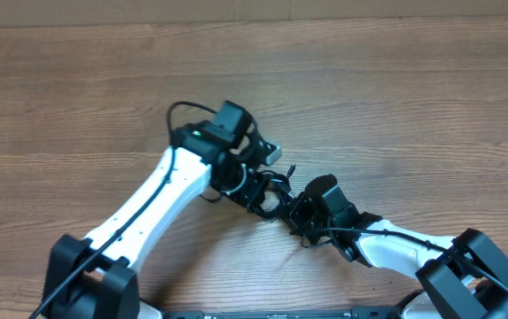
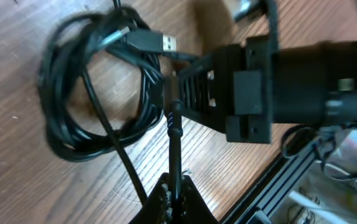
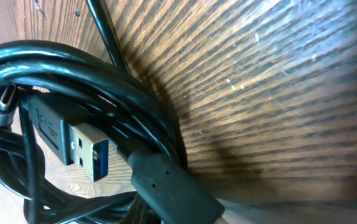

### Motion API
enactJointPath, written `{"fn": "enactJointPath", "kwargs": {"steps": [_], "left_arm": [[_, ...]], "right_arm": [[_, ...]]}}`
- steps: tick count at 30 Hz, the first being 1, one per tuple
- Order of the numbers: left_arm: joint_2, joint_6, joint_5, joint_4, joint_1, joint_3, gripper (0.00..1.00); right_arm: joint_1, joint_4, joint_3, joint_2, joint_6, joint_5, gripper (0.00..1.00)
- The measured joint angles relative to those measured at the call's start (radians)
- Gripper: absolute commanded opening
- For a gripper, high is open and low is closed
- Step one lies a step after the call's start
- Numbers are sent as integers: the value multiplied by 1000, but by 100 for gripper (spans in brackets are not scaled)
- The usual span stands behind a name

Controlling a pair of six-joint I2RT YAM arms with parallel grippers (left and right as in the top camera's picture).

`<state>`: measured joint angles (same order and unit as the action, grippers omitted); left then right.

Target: Untangle cables

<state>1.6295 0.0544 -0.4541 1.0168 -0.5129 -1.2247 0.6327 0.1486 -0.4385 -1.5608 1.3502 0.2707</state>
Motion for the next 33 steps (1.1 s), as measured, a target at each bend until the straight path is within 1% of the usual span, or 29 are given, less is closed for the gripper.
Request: {"fn": "enactJointPath", "kwargs": {"steps": [5,9,12,15,20,24,27,33], "left_arm": [[34,-140,152,0,-22,3,4],[68,-243,235,-61,-22,3,4],[104,-289,220,-119,-22,3,4],[143,-311,164,-146,-23,4,4],[222,-350,97,-125,-24,5,4],[255,-387,82,-105,-24,6,4],[260,-433,88,-124,-25,6,4],[260,-583,172,-249,-32,8,4]], "right_arm": [[-3,-2,0,0,-5,3,4],[-4,-2,0,0,-16,6,4],[-5,-2,0,0,-18,6,4],[-5,-2,0,0,-21,7,4],[-5,-3,0,0,-27,7,4],[-5,-3,0,0,-39,7,4],[-6,-3,0,0,-43,10,4],[-15,-6,0,0,-58,35,4]]}}
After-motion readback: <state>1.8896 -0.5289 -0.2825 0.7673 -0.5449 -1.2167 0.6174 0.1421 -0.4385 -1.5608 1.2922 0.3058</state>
